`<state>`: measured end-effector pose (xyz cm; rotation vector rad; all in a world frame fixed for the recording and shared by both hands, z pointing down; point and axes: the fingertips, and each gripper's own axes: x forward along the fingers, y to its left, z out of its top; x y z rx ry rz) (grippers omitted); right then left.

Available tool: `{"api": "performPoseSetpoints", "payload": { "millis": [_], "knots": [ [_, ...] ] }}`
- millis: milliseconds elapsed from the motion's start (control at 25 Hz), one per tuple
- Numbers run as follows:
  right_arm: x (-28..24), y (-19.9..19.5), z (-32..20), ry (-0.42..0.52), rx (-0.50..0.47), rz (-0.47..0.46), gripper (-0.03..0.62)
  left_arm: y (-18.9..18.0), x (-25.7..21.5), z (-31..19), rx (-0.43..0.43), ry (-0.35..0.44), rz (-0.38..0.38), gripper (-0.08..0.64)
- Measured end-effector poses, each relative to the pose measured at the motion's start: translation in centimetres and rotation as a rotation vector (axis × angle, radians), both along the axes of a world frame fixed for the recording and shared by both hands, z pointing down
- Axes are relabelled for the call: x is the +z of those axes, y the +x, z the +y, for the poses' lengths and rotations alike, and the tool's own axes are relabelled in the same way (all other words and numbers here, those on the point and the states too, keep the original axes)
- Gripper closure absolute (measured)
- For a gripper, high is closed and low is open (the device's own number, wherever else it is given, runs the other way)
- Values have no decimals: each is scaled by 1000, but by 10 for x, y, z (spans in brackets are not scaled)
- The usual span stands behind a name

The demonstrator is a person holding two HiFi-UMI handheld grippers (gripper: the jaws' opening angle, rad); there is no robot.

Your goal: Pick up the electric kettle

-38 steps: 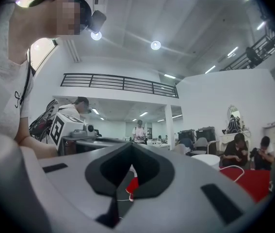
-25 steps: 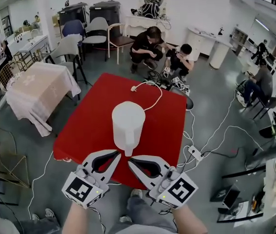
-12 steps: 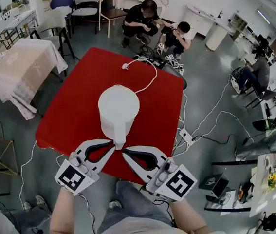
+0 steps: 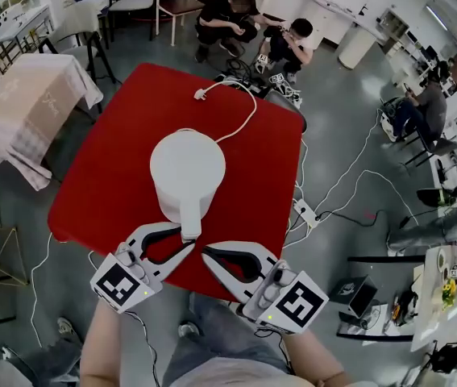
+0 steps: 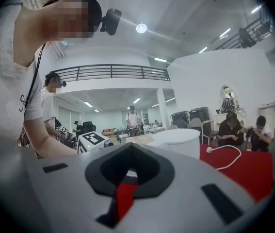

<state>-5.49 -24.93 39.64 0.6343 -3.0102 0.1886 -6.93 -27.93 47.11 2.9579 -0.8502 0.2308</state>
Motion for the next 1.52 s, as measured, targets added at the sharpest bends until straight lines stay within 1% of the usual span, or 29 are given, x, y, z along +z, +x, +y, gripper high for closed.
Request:
{"api": "performPoseSetpoints", "payload": {
  "millis": [200,440,600,720,880,960,1120,1280,1520],
  "knots": [
    [9,3,-1,-28,-3,18,584,10,5,-7,24,-11,10,445],
    [14,10,-6,-35,8,24,584,24,7,-10,61,7,24,442],
    [14,13,-8,-37,12,25,584,36,8,-14,66,28,13,442],
    [14,16,-10,-38,17,27,584,45,8,-17,63,21,24,442],
    [14,19,-11,-34,26,24,584,54,10,-21,68,30,29,445],
    [14,20,-12,-32,30,27,584,56,9,-25,63,30,41,462],
    [14,25,-14,-31,40,30,584,59,5,-30,45,33,62,531],
    [15,30,-15,-26,51,31,584,62,8,-29,48,64,20,548],
    [15,34,-16,-34,57,38,584,62,7,-33,6,80,-16,551]
  ]
}}
